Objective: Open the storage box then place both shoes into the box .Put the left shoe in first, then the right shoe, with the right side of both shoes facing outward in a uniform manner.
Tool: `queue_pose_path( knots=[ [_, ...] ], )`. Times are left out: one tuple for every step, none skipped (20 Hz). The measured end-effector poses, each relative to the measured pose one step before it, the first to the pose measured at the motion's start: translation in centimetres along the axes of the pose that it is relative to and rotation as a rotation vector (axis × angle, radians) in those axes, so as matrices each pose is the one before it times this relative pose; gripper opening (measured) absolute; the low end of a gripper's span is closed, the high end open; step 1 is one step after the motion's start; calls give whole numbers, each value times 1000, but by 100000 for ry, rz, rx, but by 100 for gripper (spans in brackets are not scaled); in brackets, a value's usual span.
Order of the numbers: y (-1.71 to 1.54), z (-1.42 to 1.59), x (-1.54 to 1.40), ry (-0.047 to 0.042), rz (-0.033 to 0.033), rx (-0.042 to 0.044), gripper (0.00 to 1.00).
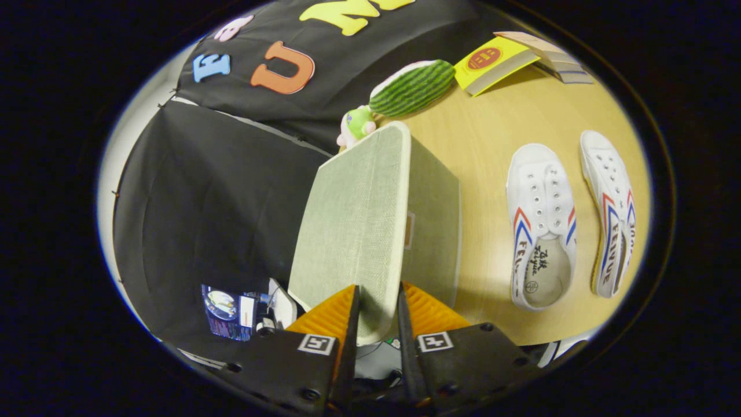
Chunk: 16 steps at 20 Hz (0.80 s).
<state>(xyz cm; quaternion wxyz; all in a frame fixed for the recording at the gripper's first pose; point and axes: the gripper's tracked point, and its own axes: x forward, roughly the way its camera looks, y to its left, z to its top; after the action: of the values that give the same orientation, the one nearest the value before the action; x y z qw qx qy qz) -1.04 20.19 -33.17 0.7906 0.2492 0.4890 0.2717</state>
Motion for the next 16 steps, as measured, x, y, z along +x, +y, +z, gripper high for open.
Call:
queue_pose_path(
  knots=[
    [227,112,-373,863,936,483,25],
    [-42,67,364,-264,-574,-671,16],
    [195,41,-417,865,227,-1317,6],
    [255,127,-115,1,344,-53,6],
    [530,205,-253,184,1503,559,6],
    [997,299,-349,-526,2483,758,5],
    [901,448,-470,-975,1746,-69,5],
    [1057,539,-467,-980,1789,-1066,6],
    [1242,594,-460,-1089,1785,-1493,5],
    [1351,535,-331,-689,1995,-1503,5],
    [1490,550,-238,-735,1871,-1233,5],
    [1500,491,-61,-169,1688,-1297,5],
    [1521,406,-52,-240,1848,-1682,5],
    [1542,309,168,380,1471,-2358,5],
    [1664,234,411,450,1108,-2834,5],
    [1410,81,580,797,584,-3103,5]
  ],
)
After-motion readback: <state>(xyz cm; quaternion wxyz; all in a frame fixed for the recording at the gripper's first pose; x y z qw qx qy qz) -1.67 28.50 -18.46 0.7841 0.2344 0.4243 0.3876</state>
